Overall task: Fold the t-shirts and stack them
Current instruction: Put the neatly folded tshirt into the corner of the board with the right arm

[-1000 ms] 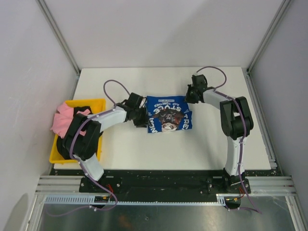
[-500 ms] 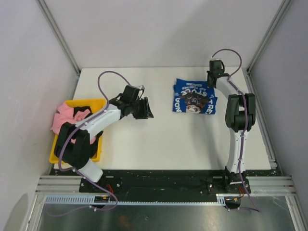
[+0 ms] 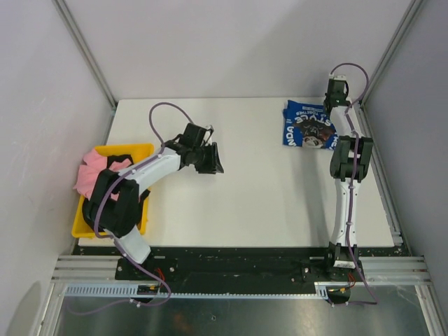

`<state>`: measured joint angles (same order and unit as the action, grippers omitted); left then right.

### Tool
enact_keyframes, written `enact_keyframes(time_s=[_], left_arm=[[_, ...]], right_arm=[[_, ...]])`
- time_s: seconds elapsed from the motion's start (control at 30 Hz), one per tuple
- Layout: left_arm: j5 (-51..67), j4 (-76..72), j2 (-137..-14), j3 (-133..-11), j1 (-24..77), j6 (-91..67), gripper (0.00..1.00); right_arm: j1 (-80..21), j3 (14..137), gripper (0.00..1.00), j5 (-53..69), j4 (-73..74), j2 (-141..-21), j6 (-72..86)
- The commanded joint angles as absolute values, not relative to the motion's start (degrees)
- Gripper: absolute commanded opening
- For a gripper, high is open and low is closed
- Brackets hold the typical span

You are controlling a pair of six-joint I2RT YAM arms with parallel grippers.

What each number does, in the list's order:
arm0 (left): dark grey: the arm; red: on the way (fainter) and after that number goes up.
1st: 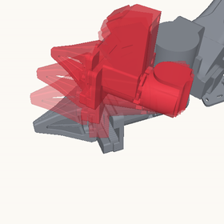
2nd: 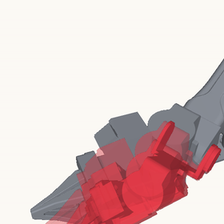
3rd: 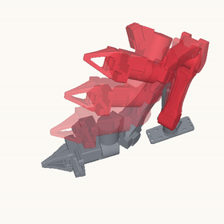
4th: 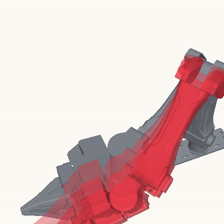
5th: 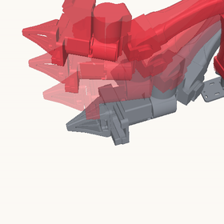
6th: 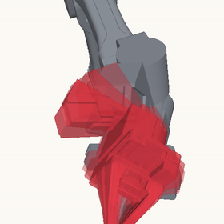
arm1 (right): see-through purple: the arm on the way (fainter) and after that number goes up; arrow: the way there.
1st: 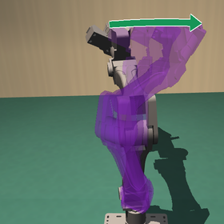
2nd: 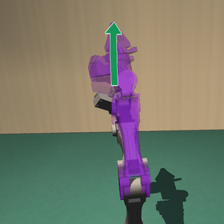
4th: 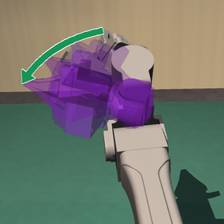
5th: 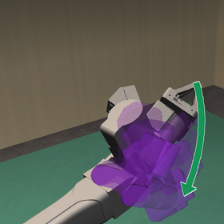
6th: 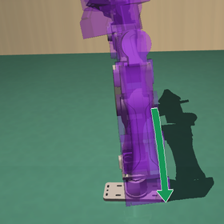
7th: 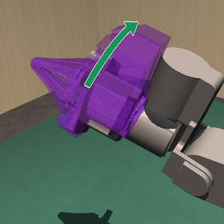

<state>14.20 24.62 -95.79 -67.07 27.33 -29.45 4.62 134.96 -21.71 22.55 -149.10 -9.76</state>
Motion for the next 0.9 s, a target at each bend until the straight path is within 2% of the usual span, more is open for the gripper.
enact_keyframes(time_s=[0.0,0.13,0.37,0.43,0.5,0.6,0.7,0.87], left_arm=[[15.29,24.42,-97.06,-70.01,26.79,-27.67,0.4],[15.45,24.42,-98.12,-70.77,26.72,-27.76,0.39],[14.59,24.38,-97.77,-71.02,26.72,-27.9,0.39],[14.48,24.4,-97.46,-71.02,26.72,-27.94,0.39],[14.34,24.36,-97.09,-71.08,26.72,-27.99,0.39],[14.28,24.36,-96.24,-71.06,26.72,-27.95,0.4],[14.17,24.41,-95.0,-70.72,26.64,-28.06,0.41],[12.73,24.35,-92.79,-69.59,26.55,-28.03,0.43]], right_arm=[[4.3,138.92,0.0,-26.74,15.31,-151.64,-15.37],[4.09,138.26,0.01,-28.06,10.46,-152.07,-16.66],[3.51,137.43,0.22,-25.23,5.21,-151.32,-16.43],[3.16,137.67,0.34,-24.98,5.04,-150.88,-15.97],[2.68,137.69,0.53,-25.93,5.59,-149.78,-15.49],[2.22,137.09,0.68,-26.65,8.37,-146.82,-13.89],[1.76,136.66,0.74,-25.36,13.63,-142.75,-10.77],[-0.62,131.06,0.79,-22.0,22.32,-132.69,-2.18]])
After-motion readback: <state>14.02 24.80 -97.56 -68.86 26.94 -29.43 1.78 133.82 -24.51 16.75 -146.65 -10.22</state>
